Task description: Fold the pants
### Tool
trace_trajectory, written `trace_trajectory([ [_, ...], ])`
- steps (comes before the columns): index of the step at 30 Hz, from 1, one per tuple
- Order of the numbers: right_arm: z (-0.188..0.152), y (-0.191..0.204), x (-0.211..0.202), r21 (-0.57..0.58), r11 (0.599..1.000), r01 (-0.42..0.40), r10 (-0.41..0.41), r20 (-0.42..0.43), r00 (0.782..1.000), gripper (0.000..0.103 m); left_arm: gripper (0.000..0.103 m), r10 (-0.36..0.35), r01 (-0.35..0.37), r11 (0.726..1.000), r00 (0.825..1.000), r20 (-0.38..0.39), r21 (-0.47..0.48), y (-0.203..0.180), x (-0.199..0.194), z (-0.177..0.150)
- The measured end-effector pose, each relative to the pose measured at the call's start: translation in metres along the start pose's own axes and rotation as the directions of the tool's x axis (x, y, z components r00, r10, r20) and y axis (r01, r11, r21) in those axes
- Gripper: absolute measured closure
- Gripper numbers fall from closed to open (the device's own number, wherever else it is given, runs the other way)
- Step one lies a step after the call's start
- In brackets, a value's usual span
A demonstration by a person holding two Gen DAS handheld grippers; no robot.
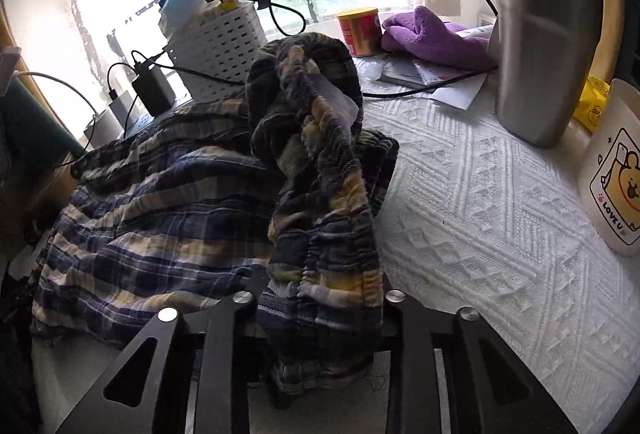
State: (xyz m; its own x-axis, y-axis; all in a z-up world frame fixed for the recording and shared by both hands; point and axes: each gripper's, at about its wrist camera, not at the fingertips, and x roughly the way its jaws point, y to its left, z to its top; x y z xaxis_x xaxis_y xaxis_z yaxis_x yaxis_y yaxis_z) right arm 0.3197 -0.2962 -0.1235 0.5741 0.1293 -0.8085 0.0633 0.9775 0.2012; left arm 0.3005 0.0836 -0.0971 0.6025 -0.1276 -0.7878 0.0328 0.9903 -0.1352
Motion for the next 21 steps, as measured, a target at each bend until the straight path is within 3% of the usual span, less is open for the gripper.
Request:
trace_trajectory([
  [13, -0.009, 0.003, -0.054, -0.069, 0.997, 0.023, -0.018, 0.083, 0.996, 0.078, 0.1, -0.042, 0.045, 0.998, 0.996, 0.077, -0.032, 0.0, -0.056, -0.008],
  [21, -0.023, -0.012, -0.089, -0.062, 0.998, 0.023, -0.016, 0.113, 0.993, 0.078, 0.099, -0.056, 0.057, 0.998, 0.998, 0.02, -0.036, -0.003, -0.068, -0.039],
])
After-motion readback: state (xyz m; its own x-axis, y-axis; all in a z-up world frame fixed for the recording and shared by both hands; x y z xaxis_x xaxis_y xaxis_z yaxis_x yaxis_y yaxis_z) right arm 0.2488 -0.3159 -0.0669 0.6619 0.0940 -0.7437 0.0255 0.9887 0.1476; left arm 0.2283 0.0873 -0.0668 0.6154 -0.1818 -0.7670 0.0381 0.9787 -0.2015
